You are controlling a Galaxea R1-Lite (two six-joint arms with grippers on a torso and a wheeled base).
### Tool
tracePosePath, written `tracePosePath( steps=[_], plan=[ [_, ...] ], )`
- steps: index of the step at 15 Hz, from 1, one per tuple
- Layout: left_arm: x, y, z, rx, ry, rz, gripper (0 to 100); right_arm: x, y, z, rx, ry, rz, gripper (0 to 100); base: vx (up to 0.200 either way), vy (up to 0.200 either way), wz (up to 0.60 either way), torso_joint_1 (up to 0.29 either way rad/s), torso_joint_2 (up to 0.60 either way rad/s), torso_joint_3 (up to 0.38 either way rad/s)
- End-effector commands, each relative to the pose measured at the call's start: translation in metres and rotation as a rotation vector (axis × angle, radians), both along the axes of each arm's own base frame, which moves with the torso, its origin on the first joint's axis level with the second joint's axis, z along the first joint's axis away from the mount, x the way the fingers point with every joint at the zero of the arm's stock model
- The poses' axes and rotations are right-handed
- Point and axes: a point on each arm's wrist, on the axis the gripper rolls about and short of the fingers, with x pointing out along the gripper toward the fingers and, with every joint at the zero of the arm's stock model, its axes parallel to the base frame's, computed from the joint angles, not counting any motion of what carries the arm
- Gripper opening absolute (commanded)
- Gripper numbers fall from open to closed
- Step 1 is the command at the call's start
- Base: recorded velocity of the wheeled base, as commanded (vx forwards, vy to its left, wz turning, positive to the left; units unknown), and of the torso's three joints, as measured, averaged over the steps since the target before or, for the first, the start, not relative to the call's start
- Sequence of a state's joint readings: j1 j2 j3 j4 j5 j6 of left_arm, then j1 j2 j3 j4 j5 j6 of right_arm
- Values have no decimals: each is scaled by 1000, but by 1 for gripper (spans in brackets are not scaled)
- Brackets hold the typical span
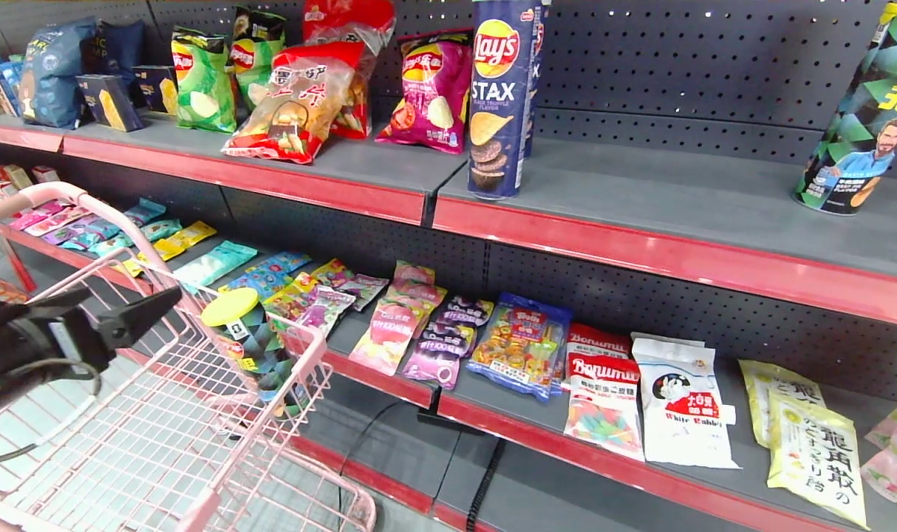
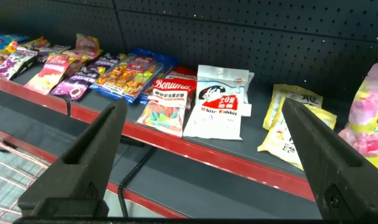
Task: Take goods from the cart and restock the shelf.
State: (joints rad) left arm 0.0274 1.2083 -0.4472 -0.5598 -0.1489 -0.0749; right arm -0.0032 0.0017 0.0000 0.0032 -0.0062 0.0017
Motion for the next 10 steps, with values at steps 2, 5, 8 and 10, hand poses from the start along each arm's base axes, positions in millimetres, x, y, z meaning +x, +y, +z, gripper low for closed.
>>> tracePosePath(
  steps=[2,5,8,10],
  plan=[
    [54,3,-71,-12,248,-33,100,0,0,0,0,1,0,100,0,0,0,0,0,0],
    [71,3,-86,-16,242,-51,100,0,0,0,0,1,0,100,0,0,0,0,0,0],
    [79,3,-97,-20,255,-63,100,0,0,0,0,1,0,100,0,0,0,0,0,0],
    [86,3,-99,-30,249,-90,100,0,0,0,-2,1,0,100,0,0,0,0,0,0]
  ],
)
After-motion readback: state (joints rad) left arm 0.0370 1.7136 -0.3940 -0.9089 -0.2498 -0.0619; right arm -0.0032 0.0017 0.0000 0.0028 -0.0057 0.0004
